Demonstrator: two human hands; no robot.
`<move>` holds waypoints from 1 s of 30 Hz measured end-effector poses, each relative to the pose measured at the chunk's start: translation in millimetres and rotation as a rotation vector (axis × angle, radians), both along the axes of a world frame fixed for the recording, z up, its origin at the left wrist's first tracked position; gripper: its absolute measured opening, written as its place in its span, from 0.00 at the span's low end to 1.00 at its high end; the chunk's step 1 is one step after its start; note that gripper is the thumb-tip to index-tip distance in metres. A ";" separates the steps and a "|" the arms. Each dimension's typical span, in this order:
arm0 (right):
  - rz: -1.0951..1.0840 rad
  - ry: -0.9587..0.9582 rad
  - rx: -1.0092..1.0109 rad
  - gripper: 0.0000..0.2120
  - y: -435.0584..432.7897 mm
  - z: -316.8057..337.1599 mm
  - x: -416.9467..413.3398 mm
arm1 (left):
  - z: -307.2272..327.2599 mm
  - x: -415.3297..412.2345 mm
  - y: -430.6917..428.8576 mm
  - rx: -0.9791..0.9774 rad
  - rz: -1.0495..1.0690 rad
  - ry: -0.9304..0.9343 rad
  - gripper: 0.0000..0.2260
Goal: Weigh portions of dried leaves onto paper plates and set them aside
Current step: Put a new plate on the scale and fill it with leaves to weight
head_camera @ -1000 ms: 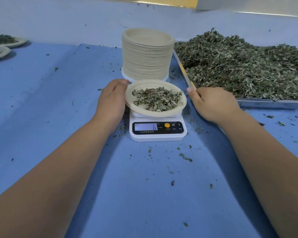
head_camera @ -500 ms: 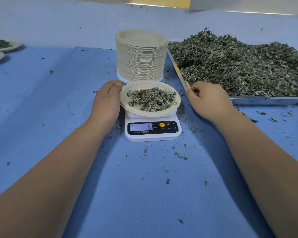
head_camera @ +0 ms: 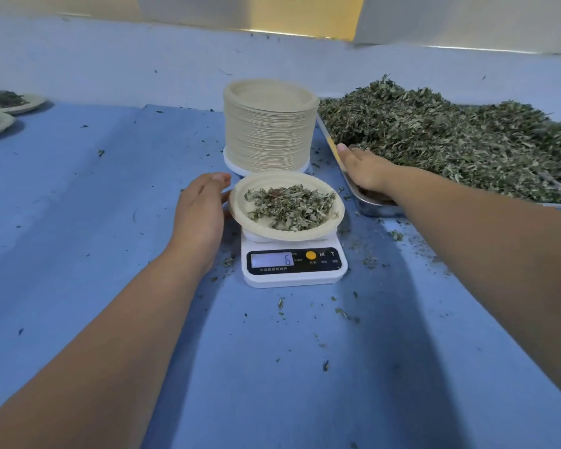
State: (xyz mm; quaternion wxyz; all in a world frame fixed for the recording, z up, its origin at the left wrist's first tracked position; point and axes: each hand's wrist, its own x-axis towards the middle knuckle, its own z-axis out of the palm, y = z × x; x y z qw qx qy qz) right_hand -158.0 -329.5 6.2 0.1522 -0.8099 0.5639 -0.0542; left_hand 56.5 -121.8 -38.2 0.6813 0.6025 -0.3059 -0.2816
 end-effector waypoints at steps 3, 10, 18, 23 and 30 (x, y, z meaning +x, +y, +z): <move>0.030 0.037 -0.067 0.37 -12.5 2.1 3.5 | 0.7 0.1 -1.6 -0.021 0.004 0.054 0.11; -0.100 0.027 0.118 0.53 -28.9 -0.4 10.7 | -1.4 2.0 -3.7 -0.021 -0.018 0.038 0.12; -0.025 0.126 0.103 0.58 -21.8 8.1 6.2 | 0.0 3.8 -4.1 -0.026 -0.047 0.045 0.11; 0.109 0.196 0.022 0.56 2.0 16.8 -11.3 | -2.3 7.1 -7.1 -0.038 -0.025 0.080 0.10; 0.178 0.002 0.178 0.39 29.1 33.2 -50.4 | -3.6 8.0 -7.4 -0.040 -0.025 0.107 0.12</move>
